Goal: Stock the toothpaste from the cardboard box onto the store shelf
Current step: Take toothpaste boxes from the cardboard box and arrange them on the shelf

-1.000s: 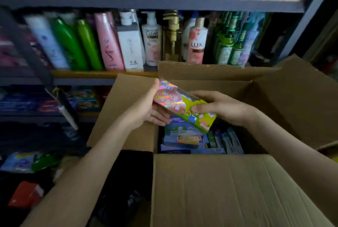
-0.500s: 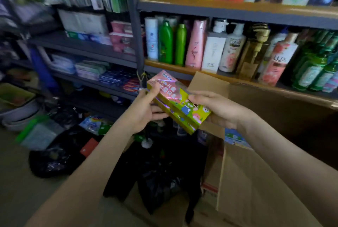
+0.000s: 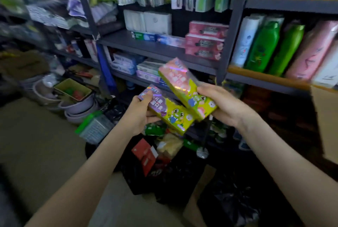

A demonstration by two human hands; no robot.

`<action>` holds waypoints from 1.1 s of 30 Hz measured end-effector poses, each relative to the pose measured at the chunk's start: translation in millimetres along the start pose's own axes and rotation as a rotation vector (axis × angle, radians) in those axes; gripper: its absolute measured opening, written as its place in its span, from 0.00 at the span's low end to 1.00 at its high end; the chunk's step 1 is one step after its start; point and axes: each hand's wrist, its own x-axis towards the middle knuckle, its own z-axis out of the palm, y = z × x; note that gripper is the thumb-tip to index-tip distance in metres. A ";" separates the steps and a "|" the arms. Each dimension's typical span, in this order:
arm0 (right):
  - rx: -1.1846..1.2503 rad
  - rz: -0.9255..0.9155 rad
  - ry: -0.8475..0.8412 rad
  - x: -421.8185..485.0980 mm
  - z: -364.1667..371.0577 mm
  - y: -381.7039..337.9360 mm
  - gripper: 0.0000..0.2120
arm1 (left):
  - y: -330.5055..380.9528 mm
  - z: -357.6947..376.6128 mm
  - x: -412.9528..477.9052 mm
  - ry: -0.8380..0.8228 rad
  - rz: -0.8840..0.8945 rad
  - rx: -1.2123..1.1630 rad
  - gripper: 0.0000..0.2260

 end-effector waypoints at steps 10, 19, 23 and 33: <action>-0.167 0.135 -0.186 175.3 76.2 50.5 0.21 | 37.1 -89.2 116.5 0.109 -0.129 -0.201 0.37; -0.478 0.093 -0.144 357.2 122.4 36.4 0.31 | 95.2 -189.9 253.4 0.292 0.078 -0.271 0.30; -0.535 -0.039 -0.078 429.0 143.4 20.3 0.20 | 123.2 -230.2 314.2 0.239 0.137 -0.297 0.22; -1.101 -0.191 0.401 678.1 167.4 13.0 0.25 | 149.9 -333.0 522.3 0.257 0.875 1.029 0.19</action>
